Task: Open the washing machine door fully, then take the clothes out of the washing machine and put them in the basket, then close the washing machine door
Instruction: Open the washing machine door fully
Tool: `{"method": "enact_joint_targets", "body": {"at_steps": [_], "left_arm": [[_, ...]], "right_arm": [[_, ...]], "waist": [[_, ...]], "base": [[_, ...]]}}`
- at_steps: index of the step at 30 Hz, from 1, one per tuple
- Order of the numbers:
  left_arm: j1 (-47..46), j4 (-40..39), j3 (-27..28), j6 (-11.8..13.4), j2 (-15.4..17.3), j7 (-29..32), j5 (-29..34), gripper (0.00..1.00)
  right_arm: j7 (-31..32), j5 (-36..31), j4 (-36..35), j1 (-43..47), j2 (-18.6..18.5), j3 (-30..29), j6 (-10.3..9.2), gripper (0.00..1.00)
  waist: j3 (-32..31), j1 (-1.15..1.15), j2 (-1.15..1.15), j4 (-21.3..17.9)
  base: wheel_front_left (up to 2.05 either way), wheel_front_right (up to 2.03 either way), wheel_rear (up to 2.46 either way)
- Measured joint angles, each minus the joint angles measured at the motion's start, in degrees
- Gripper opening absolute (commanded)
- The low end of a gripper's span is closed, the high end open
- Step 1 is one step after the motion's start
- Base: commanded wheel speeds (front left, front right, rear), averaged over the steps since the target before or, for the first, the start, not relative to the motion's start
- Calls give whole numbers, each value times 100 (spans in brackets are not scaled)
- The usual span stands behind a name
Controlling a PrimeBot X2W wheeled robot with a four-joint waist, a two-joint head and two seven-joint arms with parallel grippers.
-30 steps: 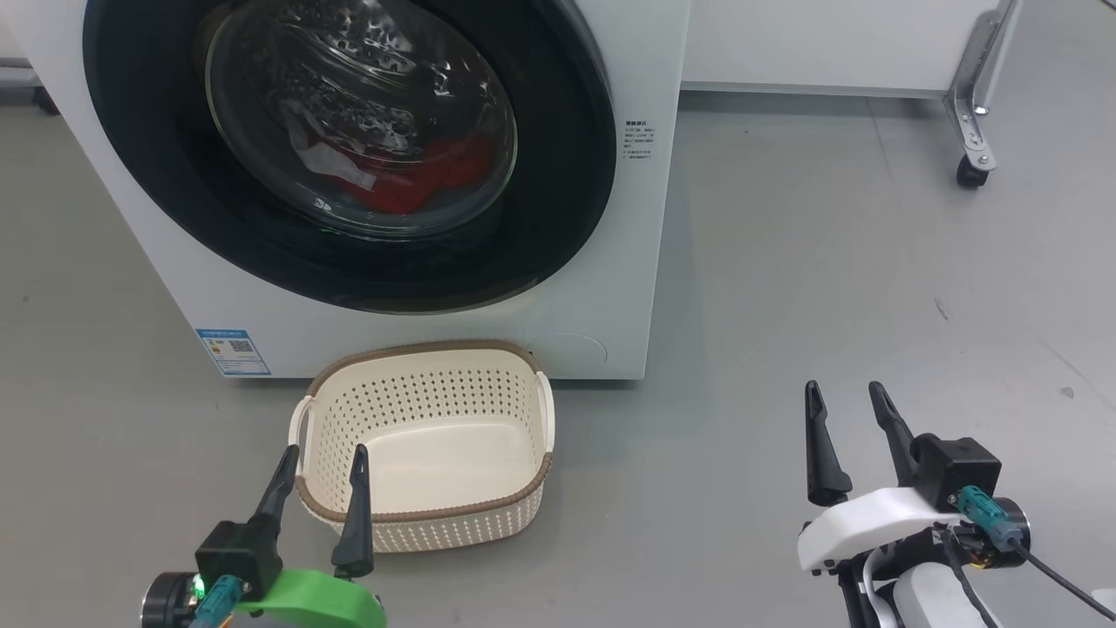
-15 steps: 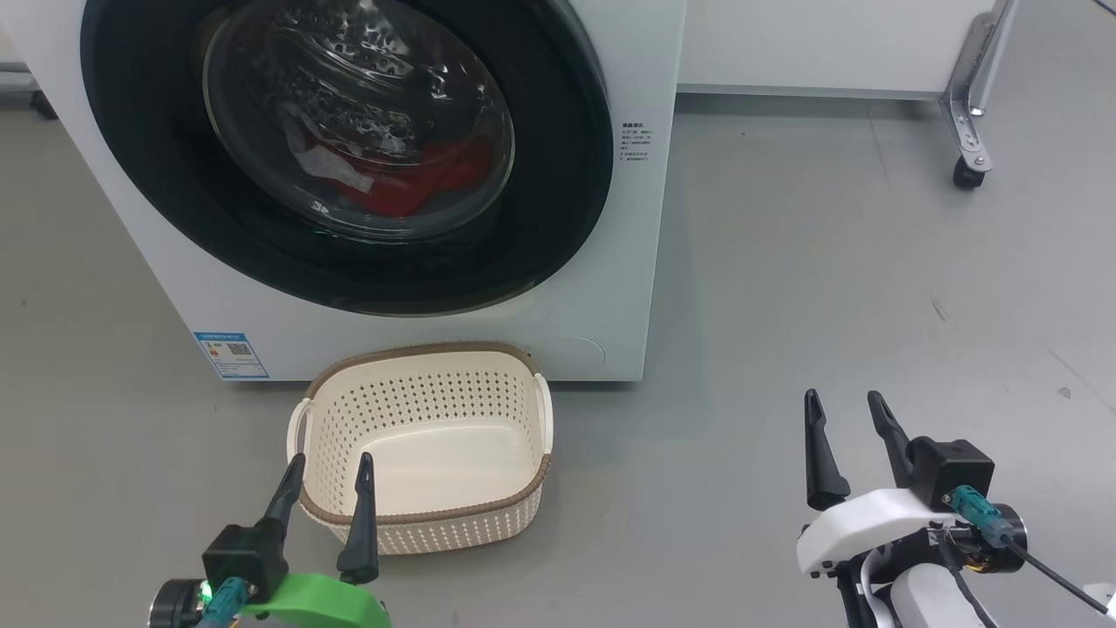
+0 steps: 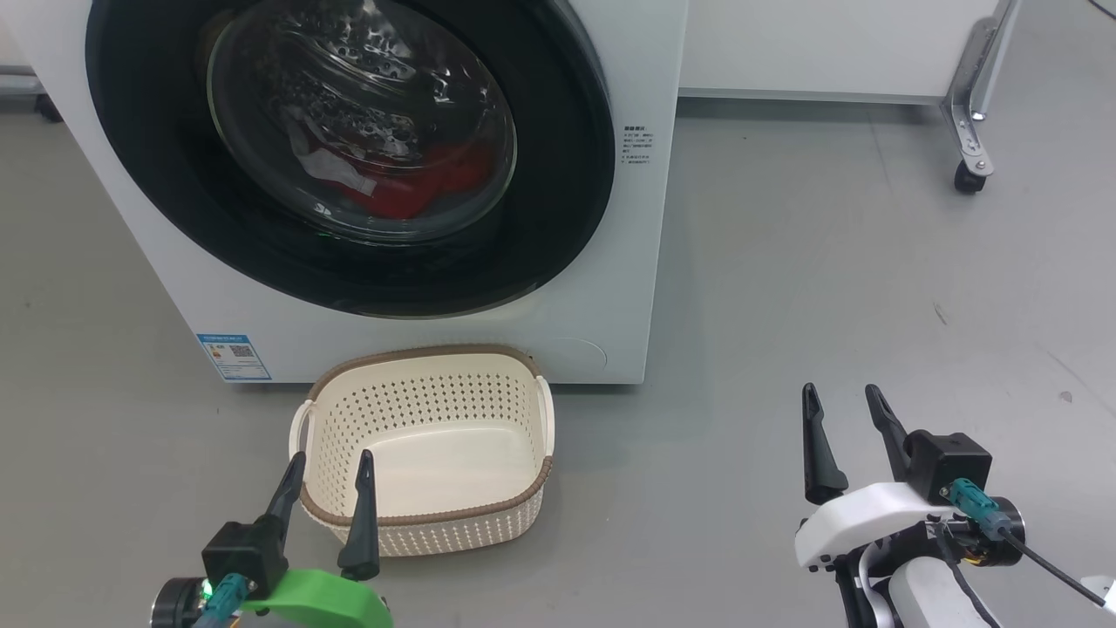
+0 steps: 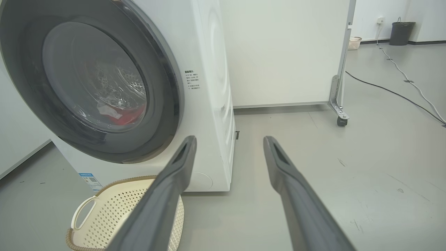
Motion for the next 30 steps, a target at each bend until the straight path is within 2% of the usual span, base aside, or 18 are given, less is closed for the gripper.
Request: {"method": "enact_joint_targets", "body": {"at_steps": [28,29,30], "left_arm": [[-37,8,-157,8,1,-1,0,100],[-46,8,-167,8,1,0,0,100],[-52,3,-170,8,2,0,0,100]], "right_arm": [[-3,1,26,-67,2,-66,4,100],[-5,1,21,-67,2,-70,7,36],[-7,9,19,-67,2,-70,21,0]], "waist": [[18,0,0,96],[29,0,0,112],[43,0,0,129]], "base": [[0,0,0],[0,0,0],[0,0,0]]}}
